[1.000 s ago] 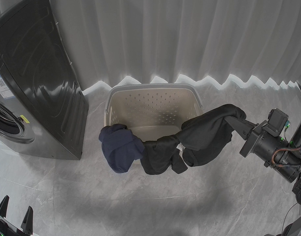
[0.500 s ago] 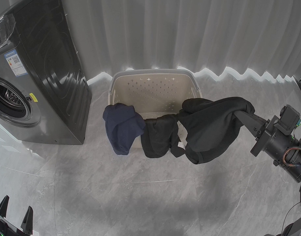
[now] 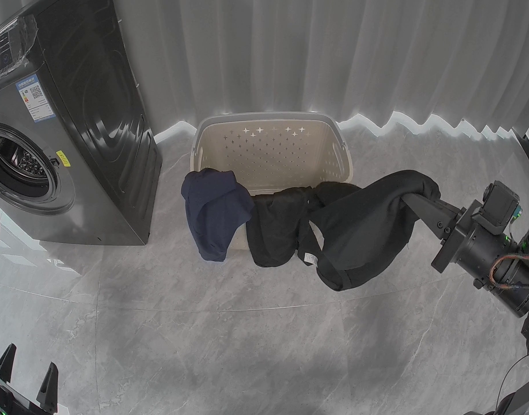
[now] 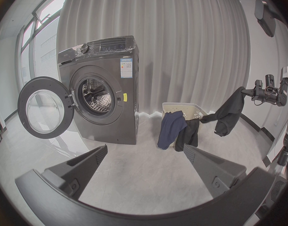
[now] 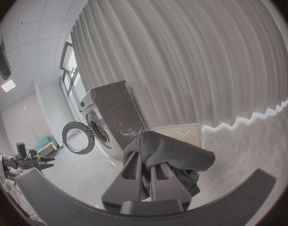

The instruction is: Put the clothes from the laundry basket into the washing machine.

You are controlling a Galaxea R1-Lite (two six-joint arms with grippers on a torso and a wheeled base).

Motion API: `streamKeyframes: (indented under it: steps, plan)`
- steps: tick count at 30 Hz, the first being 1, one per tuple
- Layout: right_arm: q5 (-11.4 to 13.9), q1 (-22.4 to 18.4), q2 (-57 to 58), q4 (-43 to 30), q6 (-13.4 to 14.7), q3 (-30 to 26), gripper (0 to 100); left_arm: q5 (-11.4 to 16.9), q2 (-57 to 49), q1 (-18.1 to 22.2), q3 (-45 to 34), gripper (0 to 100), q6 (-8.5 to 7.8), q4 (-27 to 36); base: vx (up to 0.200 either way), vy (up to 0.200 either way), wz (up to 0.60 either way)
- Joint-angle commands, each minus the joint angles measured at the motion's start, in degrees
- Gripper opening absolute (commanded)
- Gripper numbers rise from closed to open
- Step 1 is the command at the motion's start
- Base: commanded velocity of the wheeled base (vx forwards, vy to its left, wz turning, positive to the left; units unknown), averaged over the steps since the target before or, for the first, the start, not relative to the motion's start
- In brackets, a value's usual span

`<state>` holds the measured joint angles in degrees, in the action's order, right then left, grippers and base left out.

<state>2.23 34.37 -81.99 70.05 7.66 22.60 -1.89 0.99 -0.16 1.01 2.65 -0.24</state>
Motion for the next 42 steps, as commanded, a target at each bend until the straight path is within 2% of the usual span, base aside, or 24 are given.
streamKeyframes:
  steps: [1, 42]
  plan:
    - [-0.1, -0.4, -1.0, 0.4, 0.2, 0.3, 0, 0.0, -0.5, 0.0, -0.9, 100, 0.08, 0.0, 0.0, 0.2, 0.0]
    - [0.3, -0.3, -1.6, 0.7, 0.3, 0.7, 0, 0.0, -0.5, 0.0, -0.9, 100, 0.08, 0.1, 0.0, 0.2, 0.0]
